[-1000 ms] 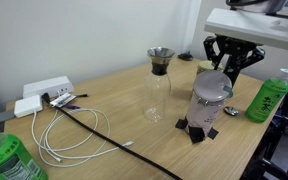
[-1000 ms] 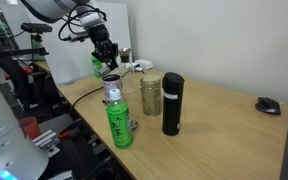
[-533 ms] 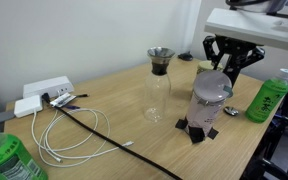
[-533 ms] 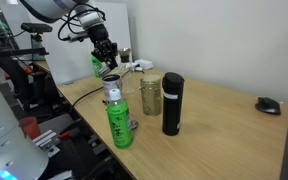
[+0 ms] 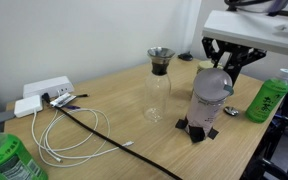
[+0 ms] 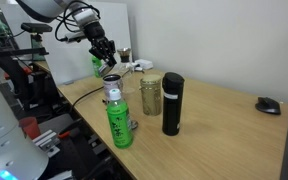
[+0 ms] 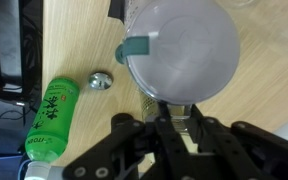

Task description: Open the bottle on the table

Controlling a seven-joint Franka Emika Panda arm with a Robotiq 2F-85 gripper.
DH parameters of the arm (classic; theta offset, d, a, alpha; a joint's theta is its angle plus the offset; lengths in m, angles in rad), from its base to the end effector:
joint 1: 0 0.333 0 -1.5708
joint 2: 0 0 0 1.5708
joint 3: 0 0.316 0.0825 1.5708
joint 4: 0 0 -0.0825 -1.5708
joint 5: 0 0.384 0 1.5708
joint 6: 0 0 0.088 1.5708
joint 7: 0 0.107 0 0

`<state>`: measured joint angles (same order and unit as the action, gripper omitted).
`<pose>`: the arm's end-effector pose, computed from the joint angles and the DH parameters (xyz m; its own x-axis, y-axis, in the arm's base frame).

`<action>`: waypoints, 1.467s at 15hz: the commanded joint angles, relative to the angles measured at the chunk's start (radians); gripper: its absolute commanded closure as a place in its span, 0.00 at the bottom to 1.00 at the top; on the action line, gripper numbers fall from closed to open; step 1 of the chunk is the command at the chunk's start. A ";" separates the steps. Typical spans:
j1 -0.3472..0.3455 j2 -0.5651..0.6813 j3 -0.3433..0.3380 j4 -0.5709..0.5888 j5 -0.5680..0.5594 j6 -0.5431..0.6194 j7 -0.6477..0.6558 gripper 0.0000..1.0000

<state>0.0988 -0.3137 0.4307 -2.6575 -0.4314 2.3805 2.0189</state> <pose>0.3562 0.1953 0.3365 0.3189 -0.8600 0.3984 -0.9148 -0.3893 -0.1080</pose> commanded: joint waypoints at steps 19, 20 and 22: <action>0.074 0.018 0.027 0.070 -0.057 -0.117 0.035 0.94; 0.075 0.019 0.028 0.072 -0.058 -0.118 0.035 0.94; 0.078 0.019 0.029 0.074 -0.058 -0.122 0.034 0.94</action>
<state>0.1721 -0.3094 0.4554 -2.6014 -0.4636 2.2894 2.0303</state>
